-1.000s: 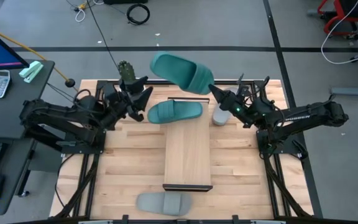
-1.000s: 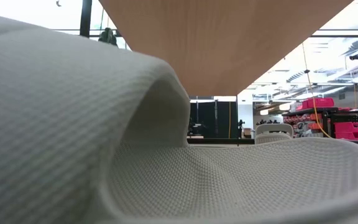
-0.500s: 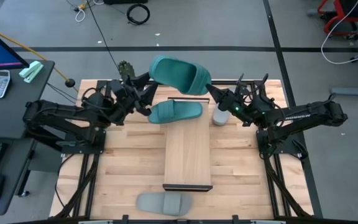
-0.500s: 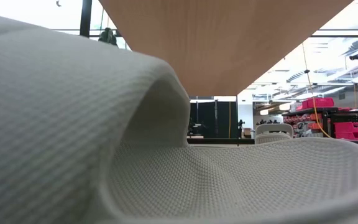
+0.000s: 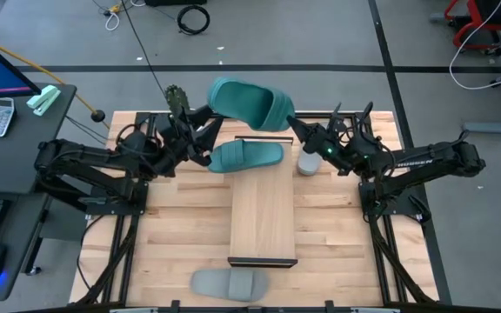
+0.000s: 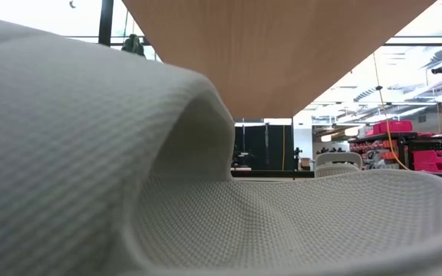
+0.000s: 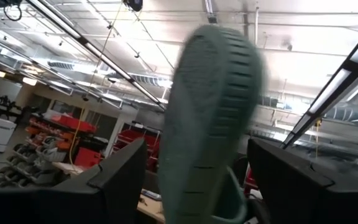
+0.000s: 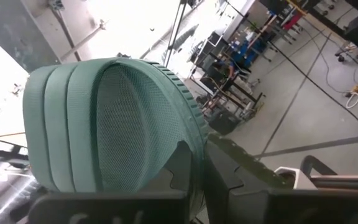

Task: Pick and place slides into the shelf
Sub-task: Put the green slide on the shelf

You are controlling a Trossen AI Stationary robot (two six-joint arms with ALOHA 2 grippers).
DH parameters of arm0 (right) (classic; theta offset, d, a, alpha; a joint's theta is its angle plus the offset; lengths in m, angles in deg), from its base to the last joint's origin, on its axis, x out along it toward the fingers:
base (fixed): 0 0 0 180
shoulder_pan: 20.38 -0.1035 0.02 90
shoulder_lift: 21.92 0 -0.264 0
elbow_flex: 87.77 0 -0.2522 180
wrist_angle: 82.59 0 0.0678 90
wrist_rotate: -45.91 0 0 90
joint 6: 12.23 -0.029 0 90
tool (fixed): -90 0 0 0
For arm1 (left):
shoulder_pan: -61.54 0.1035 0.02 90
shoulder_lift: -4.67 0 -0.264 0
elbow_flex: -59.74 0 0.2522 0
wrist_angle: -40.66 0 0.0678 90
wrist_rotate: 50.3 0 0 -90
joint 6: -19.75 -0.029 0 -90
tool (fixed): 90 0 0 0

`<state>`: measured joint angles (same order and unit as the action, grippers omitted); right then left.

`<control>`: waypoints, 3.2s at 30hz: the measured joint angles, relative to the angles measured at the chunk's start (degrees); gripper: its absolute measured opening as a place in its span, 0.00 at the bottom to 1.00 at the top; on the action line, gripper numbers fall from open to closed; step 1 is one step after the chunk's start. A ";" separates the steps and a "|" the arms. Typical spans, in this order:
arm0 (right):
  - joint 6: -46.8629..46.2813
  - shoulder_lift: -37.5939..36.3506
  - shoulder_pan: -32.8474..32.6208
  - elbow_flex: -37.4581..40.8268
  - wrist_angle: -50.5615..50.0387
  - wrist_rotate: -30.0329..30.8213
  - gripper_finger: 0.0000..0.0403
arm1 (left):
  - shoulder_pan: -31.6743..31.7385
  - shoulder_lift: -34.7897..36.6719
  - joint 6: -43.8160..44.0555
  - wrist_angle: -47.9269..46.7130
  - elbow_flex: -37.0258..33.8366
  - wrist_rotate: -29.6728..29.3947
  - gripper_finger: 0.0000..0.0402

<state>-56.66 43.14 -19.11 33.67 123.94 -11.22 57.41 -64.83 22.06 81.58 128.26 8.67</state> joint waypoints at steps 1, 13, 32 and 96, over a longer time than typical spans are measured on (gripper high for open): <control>0.00 0.00 0.22 0.00 -0.02 0.02 0.05 | -0.10 0.00 -0.01 -0.01 0.00 0.02 0.70; -0.98 -0.01 0.86 0.02 -0.27 -1.07 0.05 | 0.66 0.02 0.00 -0.01 0.00 0.11 0.70; -5.45 4.66 -0.06 0.07 -1.22 -4.45 0.05 | 2.75 0.07 1.55 1.04 0.02 0.76 0.60; 22.96 6.93 2.70 -39.15 -69.42 -40.31 0.44 | 15.95 -15.61 -5.10 -105.26 53.76 64.55 0.17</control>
<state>-33.70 50.07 -16.42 -5.47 54.52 -51.53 73.36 -80.44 16.95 -23.68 182.02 73.22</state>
